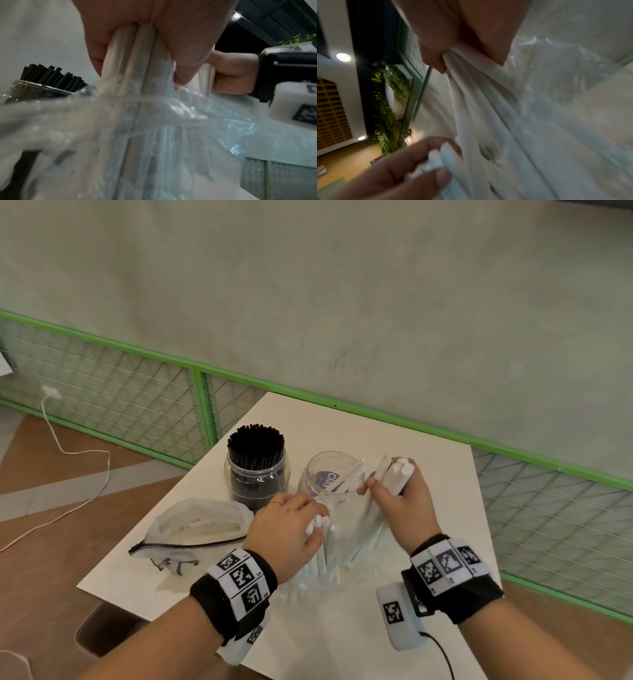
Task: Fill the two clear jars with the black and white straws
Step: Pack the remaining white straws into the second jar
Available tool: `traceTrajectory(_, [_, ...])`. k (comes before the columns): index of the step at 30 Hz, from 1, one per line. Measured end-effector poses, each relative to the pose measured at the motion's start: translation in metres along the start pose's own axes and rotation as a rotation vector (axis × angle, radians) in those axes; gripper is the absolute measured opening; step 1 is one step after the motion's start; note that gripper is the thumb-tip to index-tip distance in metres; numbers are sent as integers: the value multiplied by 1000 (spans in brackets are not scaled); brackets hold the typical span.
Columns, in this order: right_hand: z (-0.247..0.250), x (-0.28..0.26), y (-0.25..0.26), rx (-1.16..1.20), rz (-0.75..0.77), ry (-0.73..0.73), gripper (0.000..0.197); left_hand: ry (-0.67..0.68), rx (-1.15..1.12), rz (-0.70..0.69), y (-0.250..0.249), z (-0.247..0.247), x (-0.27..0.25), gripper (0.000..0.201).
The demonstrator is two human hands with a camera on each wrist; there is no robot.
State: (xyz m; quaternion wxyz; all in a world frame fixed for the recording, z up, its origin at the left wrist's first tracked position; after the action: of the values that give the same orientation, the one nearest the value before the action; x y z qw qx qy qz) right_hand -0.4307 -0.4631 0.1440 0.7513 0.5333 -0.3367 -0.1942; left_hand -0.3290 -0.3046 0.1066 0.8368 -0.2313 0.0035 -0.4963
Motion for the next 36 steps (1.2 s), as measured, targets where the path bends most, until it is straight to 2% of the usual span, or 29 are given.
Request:
traceTrajectory(5, [8, 12, 23, 57, 30, -28, 22, 22, 2, 22, 2, 1, 3, 39])
traceTrajectory(14, [6, 23, 19, -3, 2, -175, 26, 23, 0, 22, 4, 0, 4, 37])
traceTrajectory(19, [-1, 20, 18, 35, 35, -16, 23, 17, -9, 14, 3, -1, 4, 37])
traceTrajectory(23, [1, 19, 18, 90, 12, -2, 22, 2, -12, 9, 3, -1, 4, 33])
traceTrajectory(26, [4, 25, 34, 140, 42, 7, 15, 1, -8, 3, 2, -1, 3, 33])
traceTrajectory(32, [21, 42, 84, 222, 155, -9, 16, -6, -3, -3, 0, -3, 3, 32])
traceTrajectory(36, [37, 65, 105, 293, 235, -113, 22, 10, 2, 4, -1, -1, 4, 37])
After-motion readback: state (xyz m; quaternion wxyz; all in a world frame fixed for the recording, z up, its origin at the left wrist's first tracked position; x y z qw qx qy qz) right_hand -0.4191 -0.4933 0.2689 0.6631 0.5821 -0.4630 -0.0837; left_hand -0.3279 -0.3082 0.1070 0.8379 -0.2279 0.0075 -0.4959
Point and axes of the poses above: each hand's wrist, its own x-axis towards the middle knuckle, its own z-axis out of the back of the hand, y = z × x, the point moved 4 cm from there along x, towards the middle knuckle, and after that the axes turned 3 degrees about -x, right-handed, at the moved point
